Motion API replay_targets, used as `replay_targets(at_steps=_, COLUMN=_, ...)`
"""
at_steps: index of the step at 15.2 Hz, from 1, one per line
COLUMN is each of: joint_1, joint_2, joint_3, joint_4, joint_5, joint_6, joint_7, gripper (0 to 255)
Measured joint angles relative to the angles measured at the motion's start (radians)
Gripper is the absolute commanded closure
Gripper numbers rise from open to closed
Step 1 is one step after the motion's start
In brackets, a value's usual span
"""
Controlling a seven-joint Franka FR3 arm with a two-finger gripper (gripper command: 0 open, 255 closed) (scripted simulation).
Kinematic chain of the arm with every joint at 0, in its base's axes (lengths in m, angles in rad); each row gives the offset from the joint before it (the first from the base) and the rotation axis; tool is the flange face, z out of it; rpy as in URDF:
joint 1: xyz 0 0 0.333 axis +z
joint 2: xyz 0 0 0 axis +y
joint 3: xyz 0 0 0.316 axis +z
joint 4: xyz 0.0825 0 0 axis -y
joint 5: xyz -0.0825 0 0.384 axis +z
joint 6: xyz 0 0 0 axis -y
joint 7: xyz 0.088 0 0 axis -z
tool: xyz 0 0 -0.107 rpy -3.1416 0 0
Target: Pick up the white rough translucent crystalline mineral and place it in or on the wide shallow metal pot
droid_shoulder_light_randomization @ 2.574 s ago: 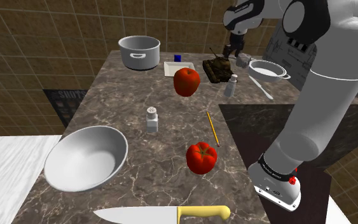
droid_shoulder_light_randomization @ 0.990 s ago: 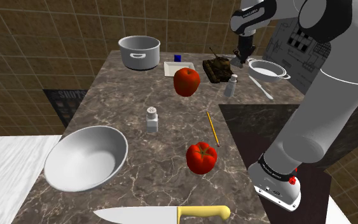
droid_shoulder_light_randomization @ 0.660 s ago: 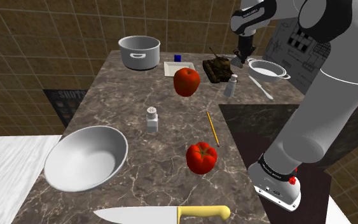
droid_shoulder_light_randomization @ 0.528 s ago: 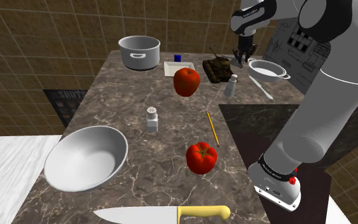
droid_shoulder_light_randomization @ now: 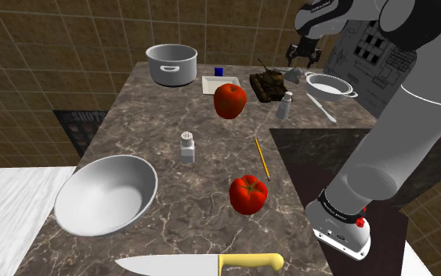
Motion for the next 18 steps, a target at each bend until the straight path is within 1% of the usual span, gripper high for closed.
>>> replay_targets(at_steps=5, joint_1=-0.010, joint_2=0.047, joint_3=0.005, joint_4=-0.012, joint_5=0.055, joint_6=0.064, joint_7=-0.030, gripper=0)
replay_targets(at_steps=11, joint_1=-0.012, joint_2=0.051, joint_3=0.007, joint_4=-0.012, joint_5=0.057, joint_6=0.072, joint_7=-0.031, gripper=0)
replay_targets(at_steps=12, joint_1=-0.012, joint_2=0.050, joint_3=0.007, joint_4=-0.014, joint_5=0.056, joint_6=0.075, joint_7=-0.030, gripper=255)
replay_targets(at_steps=13, joint_1=-0.012, joint_2=0.043, joint_3=0.005, joint_4=-0.018, joint_5=0.051, joint_6=0.077, joint_7=-0.028, gripper=255)
replay_targets(at_steps=18, joint_1=-0.021, joint_2=0.056, joint_3=0.005, joint_4=-0.008, joint_5=0.073, joint_6=0.076, joint_7=-0.045, gripper=255)
